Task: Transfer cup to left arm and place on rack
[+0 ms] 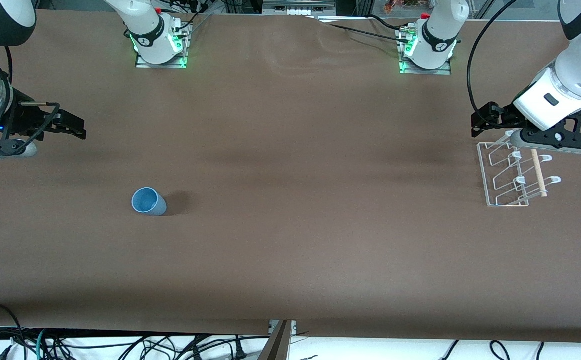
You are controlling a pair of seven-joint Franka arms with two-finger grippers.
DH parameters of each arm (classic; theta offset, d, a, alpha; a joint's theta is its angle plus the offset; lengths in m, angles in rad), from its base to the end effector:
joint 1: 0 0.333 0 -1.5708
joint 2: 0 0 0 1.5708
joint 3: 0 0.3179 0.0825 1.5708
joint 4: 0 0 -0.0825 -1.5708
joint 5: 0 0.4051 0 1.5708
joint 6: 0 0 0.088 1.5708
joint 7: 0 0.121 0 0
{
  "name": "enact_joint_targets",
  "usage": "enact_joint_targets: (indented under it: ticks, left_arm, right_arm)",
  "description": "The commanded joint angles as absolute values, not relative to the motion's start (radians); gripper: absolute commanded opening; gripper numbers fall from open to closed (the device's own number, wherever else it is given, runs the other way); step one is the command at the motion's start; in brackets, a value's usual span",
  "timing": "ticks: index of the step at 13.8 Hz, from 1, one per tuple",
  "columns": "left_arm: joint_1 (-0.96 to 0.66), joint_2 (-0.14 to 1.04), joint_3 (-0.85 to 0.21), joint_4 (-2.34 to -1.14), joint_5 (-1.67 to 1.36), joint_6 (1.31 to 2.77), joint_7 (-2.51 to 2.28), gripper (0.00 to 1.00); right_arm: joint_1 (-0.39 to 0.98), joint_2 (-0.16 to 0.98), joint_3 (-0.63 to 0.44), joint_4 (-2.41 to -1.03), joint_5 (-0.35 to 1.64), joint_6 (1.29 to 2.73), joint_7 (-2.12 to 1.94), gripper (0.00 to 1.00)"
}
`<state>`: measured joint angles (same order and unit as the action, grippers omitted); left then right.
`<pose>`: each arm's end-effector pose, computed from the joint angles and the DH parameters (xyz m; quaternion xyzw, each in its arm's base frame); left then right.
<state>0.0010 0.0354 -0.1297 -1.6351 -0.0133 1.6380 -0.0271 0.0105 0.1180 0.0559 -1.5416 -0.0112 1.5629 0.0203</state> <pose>0.5840 -0.0760 0.5659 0.9986 -0.0502 -0.0167 0.0076 0.6049 0.0372 0.5564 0.9986 0.0232 -0.0481 0.0044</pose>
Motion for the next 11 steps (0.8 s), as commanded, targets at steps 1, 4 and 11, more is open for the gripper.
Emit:
enact_joint_targets:
  ticks: [1,4,11]
  left_arm:
    - [0.009,0.015,-0.133,-1.651,-0.029,1.634,-0.003,1.00]
    - [0.009,0.015,-0.132,-1.651,-0.029,1.634,-0.003,1.00]
    - [0.009,0.015,-0.133,-1.651,-0.029,1.634,-0.003,1.00]
  right_arm:
    - [0.005,0.130,0.064,-1.508,-0.023,1.548,0.003,1.00]
    - [0.005,0.141,0.063,-1.493,-0.023,1.545,0.003,1.00]
    - [0.005,0.144,0.063,-1.489,-0.025,1.549,0.003,1.00]
